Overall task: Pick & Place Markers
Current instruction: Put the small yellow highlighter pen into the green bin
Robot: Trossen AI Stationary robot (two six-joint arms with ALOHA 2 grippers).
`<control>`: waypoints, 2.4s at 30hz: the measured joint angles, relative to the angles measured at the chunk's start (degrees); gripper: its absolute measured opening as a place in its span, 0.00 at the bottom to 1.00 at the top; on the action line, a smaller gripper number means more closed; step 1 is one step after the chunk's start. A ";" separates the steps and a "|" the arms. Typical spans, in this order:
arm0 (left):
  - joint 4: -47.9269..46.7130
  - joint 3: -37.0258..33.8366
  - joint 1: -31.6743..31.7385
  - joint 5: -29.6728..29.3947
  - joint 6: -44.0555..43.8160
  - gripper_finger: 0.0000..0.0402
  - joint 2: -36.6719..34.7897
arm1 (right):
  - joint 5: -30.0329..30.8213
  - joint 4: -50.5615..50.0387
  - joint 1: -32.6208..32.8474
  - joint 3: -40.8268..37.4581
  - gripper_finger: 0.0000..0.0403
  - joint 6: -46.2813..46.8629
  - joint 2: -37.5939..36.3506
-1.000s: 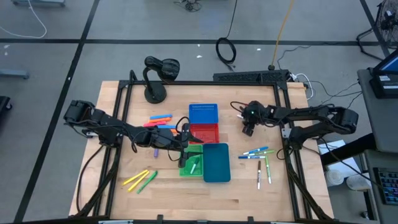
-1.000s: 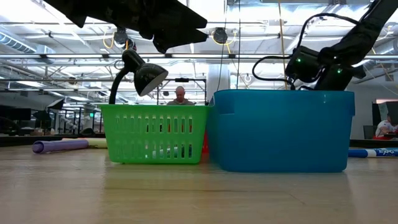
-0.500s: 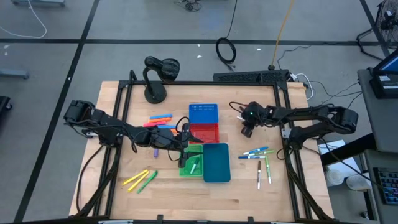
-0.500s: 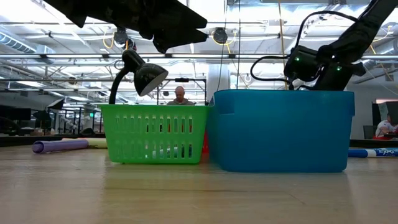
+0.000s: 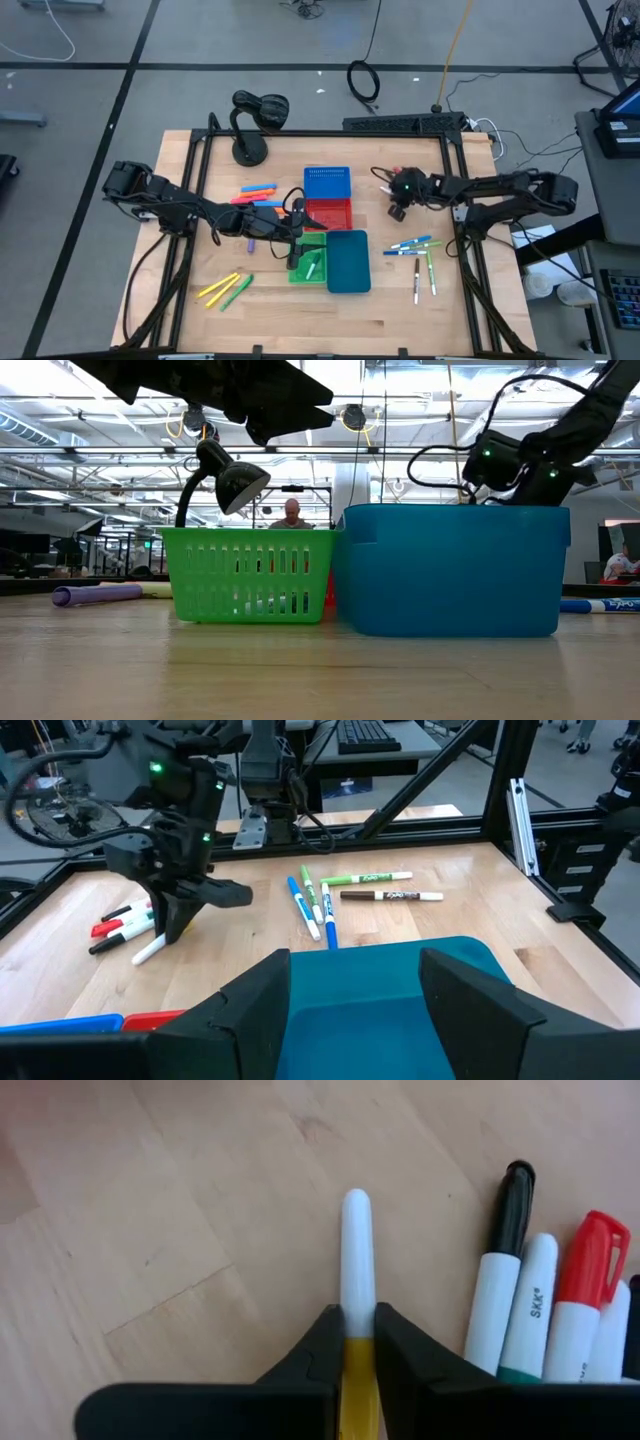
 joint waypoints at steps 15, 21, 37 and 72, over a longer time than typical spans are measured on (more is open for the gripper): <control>-0.29 0.00 -0.01 -0.03 -1.03 0.57 0.00 | -5.09 16.85 14.54 -0.07 0.06 2.48 -13.20; 0.00 0.00 0.09 -0.15 -0.41 0.57 0.00 | -5.12 33.21 24.91 -0.04 0.06 -1.58 -13.23; 26.90 0.78 1.92 -0.07 3.50 0.57 10.02 | -4.81 55.25 38.35 0.13 0.06 -13.13 -6.23; 23.23 15.87 -0.24 4.81 11.97 0.49 19.87 | -4.68 55.94 38.33 0.13 0.06 -13.60 -5.48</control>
